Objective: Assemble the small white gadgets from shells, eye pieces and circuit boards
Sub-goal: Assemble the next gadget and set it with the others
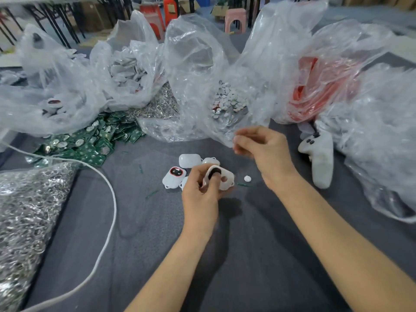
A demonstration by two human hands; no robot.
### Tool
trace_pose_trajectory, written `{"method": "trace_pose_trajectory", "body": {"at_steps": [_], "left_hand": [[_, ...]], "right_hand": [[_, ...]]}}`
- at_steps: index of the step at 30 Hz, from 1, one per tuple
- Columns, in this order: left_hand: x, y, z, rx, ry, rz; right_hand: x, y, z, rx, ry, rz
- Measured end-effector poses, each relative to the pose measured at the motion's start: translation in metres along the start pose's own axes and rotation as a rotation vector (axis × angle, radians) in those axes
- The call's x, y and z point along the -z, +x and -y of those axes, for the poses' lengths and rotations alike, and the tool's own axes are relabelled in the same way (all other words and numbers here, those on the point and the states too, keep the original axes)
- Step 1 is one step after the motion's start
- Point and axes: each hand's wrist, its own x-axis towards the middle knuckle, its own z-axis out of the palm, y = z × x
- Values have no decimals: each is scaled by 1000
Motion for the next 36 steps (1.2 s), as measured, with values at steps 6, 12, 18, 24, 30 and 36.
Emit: {"method": "trace_pose_trajectory", "body": {"at_steps": [6,12,18,24,30,36], "left_hand": [[4,-6,0,-14,13,-16],[4,-7,0,8,-27,8],[4,-6,1,21,-46,13],[4,-7,0,10,-19,39],[3,-7,0,27,-4,52],[6,-7,-2,-92,193,71]], "right_hand": [[9,-58,-12,-155,233,57],[18,-60,-21,-200,265,79],[19,-61,-23,-225,313,82],[18,-63,-25,-187,245,81],[16,-64,-28,-149,166,88],[6,-66,-31,-70,69,87]]}}
